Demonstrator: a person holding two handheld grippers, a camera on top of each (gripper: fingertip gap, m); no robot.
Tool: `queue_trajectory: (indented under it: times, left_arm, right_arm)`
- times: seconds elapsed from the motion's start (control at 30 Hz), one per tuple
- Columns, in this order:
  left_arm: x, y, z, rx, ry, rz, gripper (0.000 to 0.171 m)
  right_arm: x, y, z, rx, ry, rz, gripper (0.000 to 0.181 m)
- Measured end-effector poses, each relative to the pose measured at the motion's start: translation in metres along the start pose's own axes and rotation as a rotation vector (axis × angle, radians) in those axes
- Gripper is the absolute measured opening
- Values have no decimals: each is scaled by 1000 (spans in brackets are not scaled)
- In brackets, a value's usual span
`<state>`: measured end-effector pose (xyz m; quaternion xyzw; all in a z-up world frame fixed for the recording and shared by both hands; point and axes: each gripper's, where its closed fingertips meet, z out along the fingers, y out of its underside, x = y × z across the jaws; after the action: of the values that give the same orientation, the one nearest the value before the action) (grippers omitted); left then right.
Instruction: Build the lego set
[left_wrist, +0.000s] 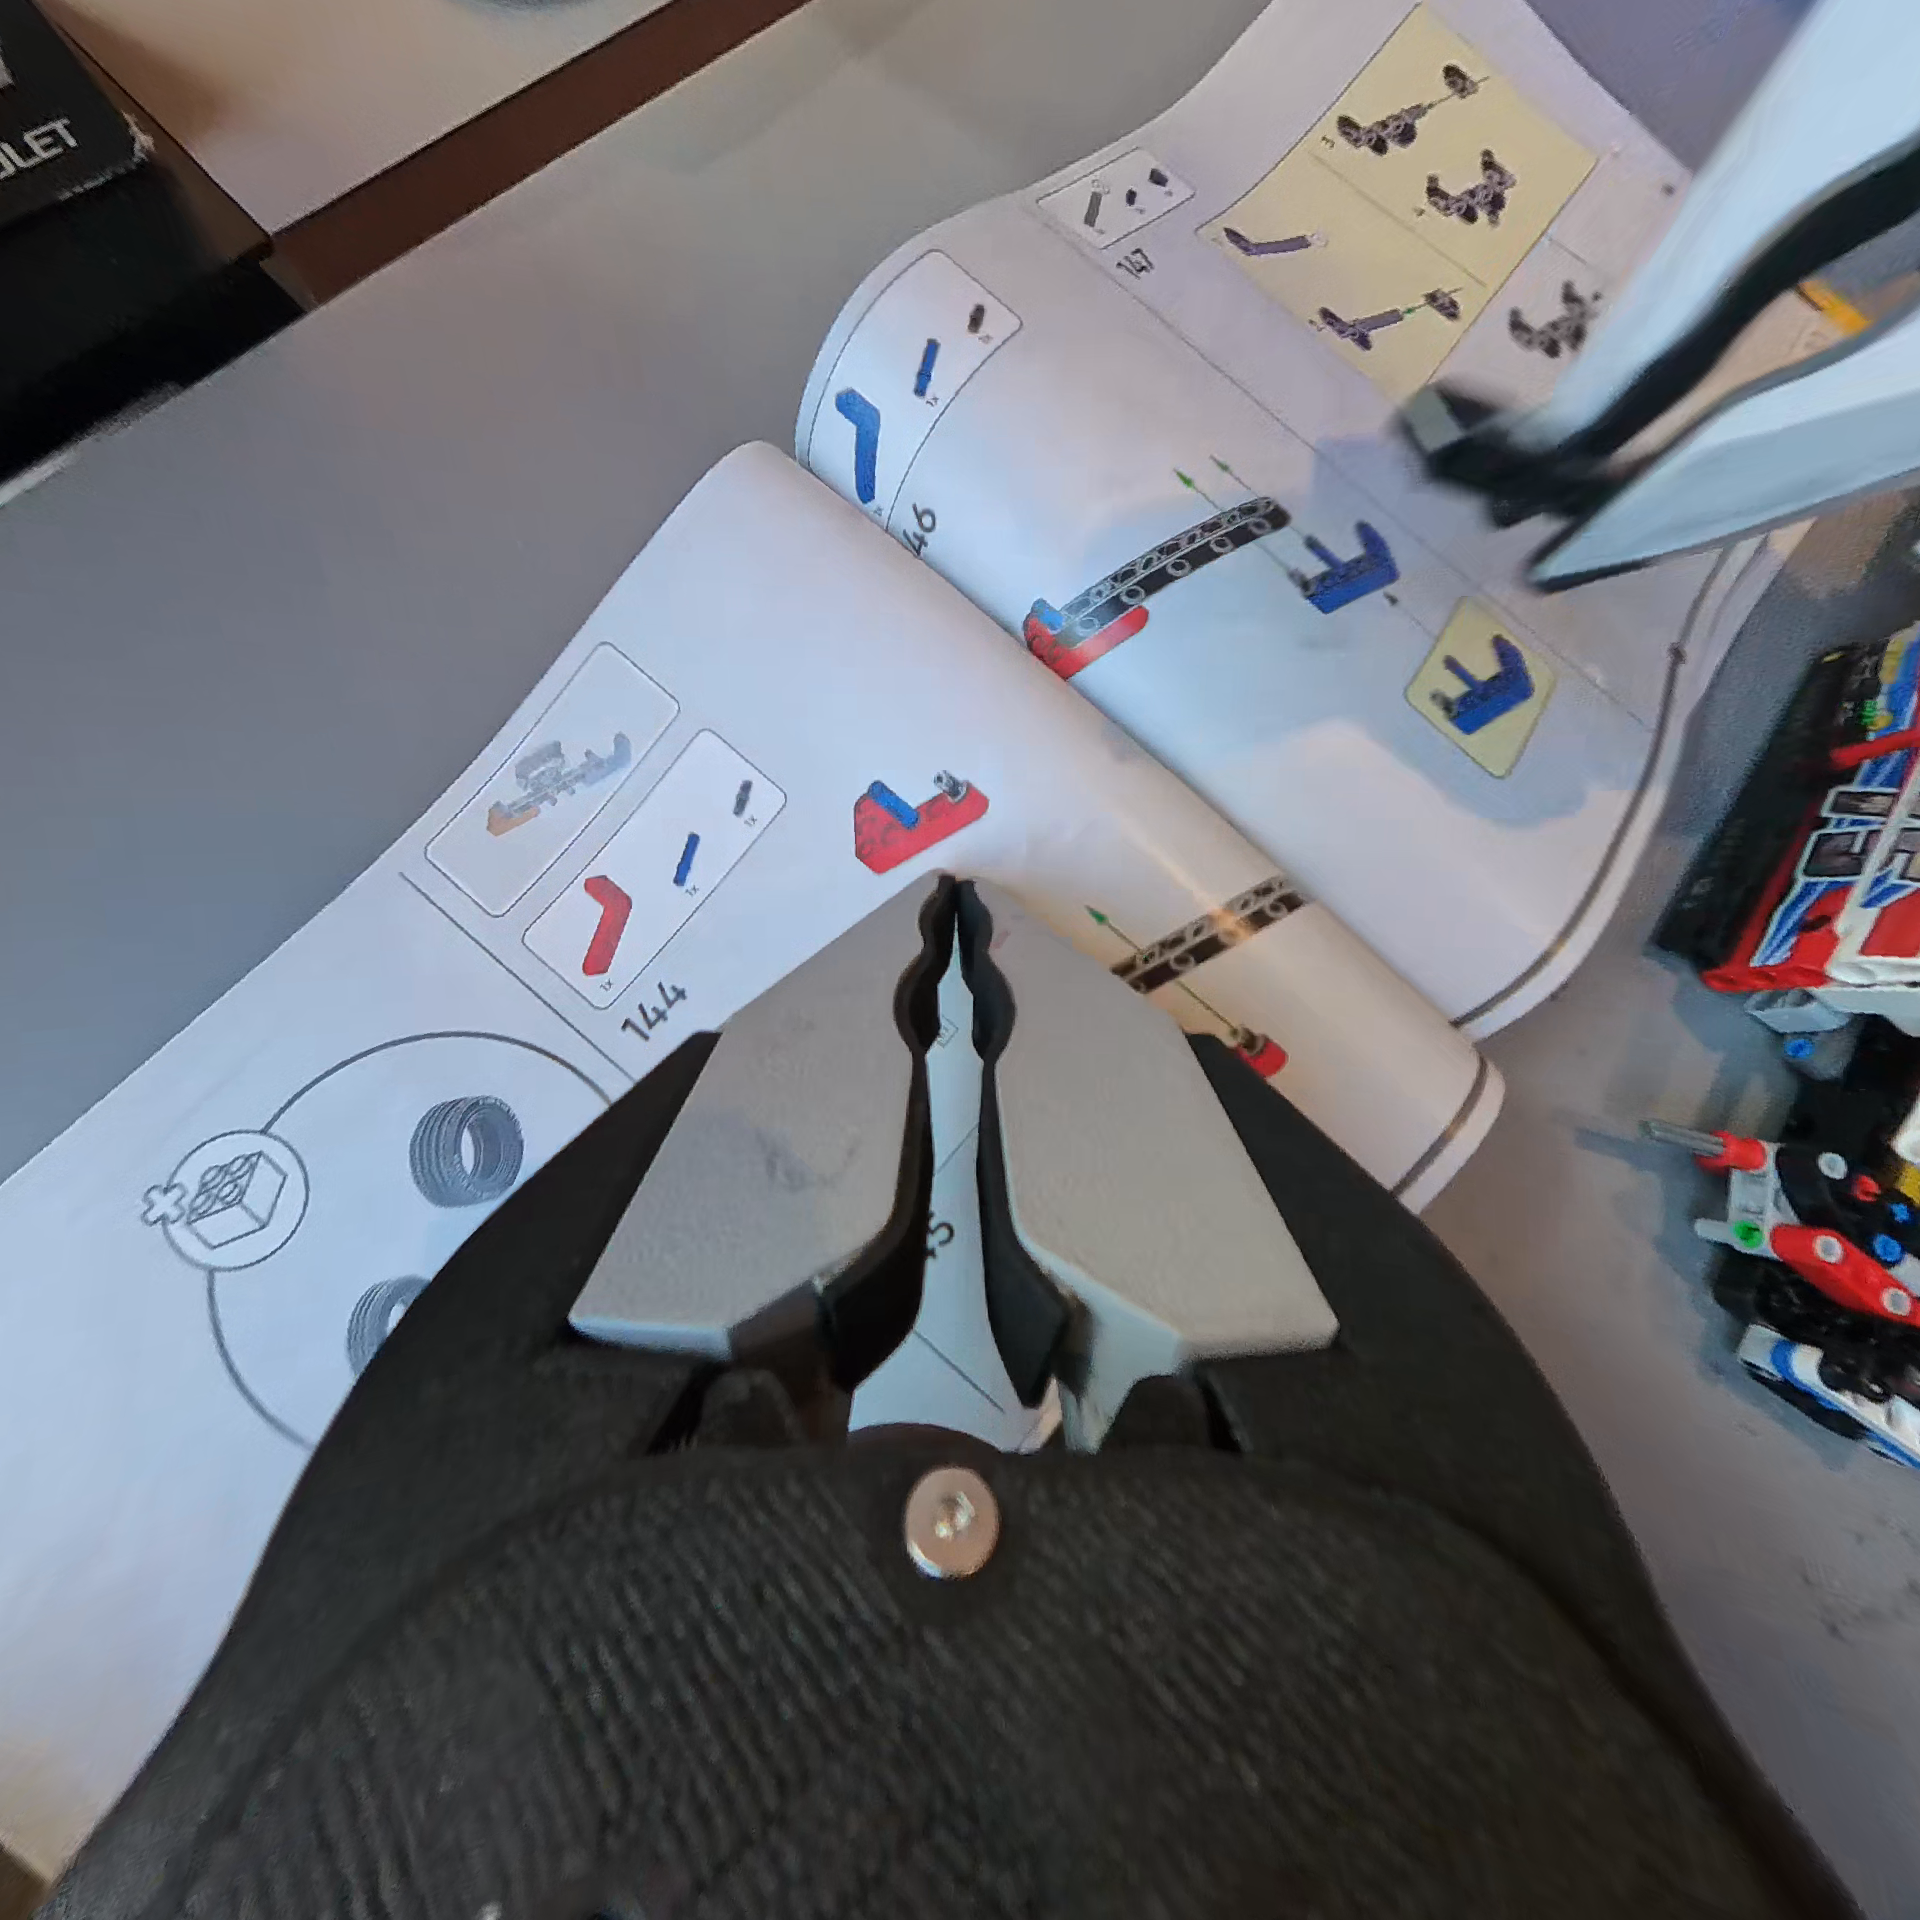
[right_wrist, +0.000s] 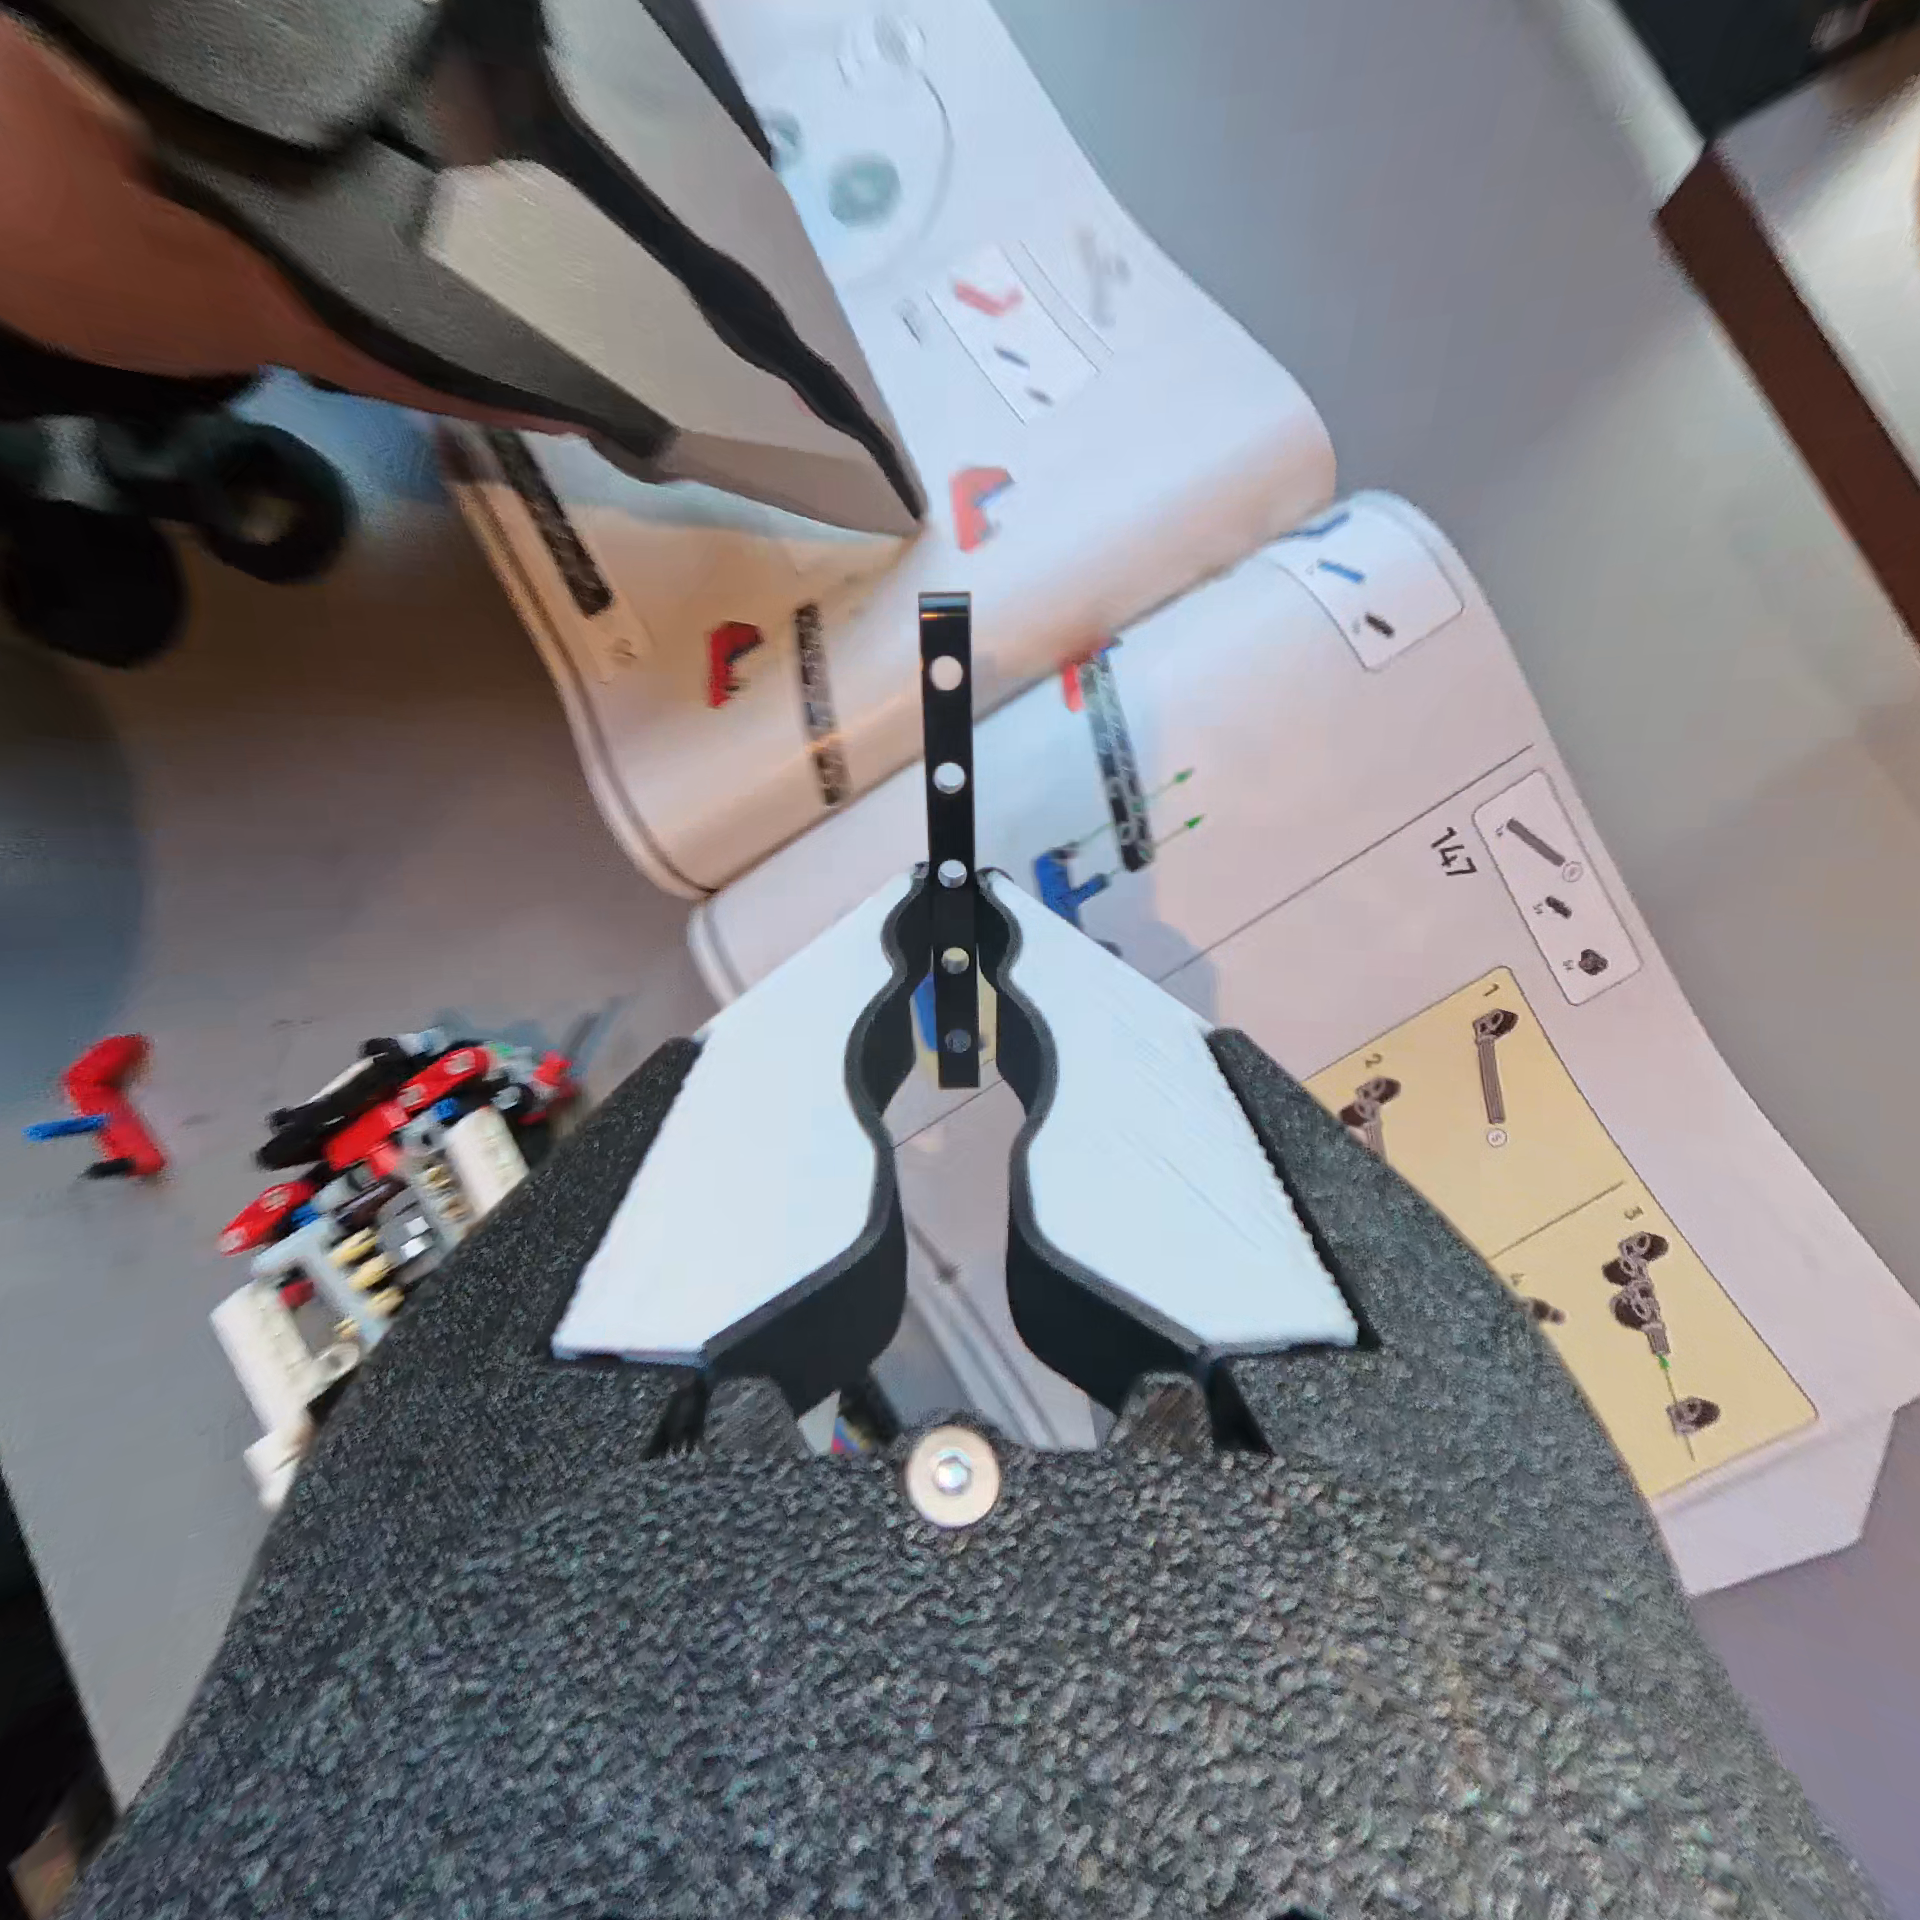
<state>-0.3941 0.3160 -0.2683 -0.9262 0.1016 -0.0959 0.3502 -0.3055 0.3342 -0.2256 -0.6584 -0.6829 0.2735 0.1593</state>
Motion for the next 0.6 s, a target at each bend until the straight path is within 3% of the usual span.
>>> queue_trajectory:
  times: [0.17, 0.3, 0.47, 0.6]
  left_arm:
    - [6, -1, -19, -22, -35, 46, 0]
    - [22, -6, -59, 27, -20, 53, 0]
    - [102, 25, -112, 25, 185, 125, 0]
    - [162, 58, -131, 60, 322, 196, 0]
  right_arm:
    - [-44, 1, -65, 96, 46, -118, 7]
    - [-100, 27, -102, 115, 36, -198, 7]
    - [-160, 62, -96, 96, -17, -256, 7]
    - [-186, 74, -71, 70, -26, -303, 8]
